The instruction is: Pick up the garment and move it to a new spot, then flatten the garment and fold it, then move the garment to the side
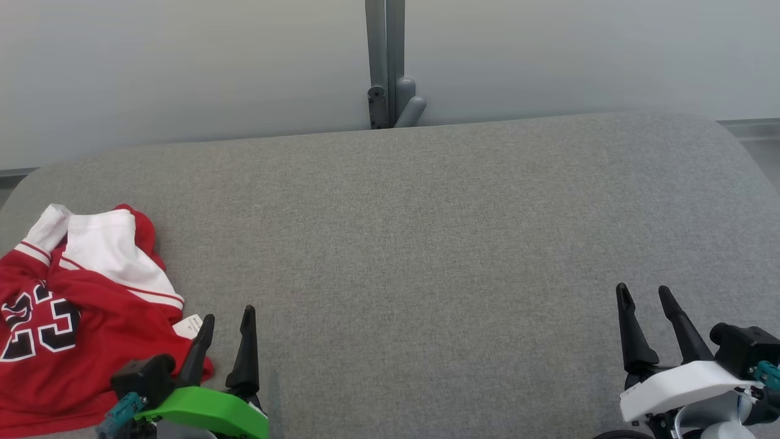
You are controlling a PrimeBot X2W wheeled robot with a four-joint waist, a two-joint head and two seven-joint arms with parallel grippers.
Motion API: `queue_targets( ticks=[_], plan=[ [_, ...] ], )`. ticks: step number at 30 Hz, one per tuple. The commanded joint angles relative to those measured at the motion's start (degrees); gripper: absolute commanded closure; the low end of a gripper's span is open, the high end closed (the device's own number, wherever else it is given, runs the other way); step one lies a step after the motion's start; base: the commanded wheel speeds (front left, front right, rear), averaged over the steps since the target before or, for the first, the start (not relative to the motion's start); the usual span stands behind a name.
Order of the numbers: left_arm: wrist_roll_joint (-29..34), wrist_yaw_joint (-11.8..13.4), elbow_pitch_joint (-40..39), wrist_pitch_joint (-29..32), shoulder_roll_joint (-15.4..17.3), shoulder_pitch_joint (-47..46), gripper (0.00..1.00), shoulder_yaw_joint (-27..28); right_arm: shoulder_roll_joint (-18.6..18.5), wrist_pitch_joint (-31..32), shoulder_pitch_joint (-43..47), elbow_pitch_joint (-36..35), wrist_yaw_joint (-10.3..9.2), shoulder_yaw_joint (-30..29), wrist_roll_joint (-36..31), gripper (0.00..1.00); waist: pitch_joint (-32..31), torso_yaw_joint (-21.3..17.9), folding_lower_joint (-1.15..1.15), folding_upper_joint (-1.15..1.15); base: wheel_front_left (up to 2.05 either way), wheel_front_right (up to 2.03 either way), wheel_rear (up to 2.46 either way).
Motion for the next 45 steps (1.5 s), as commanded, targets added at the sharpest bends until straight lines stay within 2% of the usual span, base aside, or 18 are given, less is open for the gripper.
queue_targets(
  ticks=[1,26,45],
  plan=[
    [1.5,-0.2,-0.3,-0.7,0.5,0.2,0.0,0.2,-0.5,-0.7,0.3,-0.2,0.01,0.0,-1.7,0.0,-0.1,0.0,0.0,0.45,0.0,0.0,0.0],
    [13.0,-0.3,1.5,-4.0,0.1,2.4,0.0,1.4,-1.0,-3.9,1.1,0.6,0.02,-0.6,-12.0,0.0,-0.2,0.4,0.0,0.58,0.0,0.0,0.0],
    [18.1,-0.3,3.0,-6.3,0.0,2.7,0.0,2.0,-0.7,-6.3,2.5,1.2,0.02,-1.6,-17.3,0.0,0.0,0.6,0.0,0.68,0.0,0.0,0.0]
  ],
)
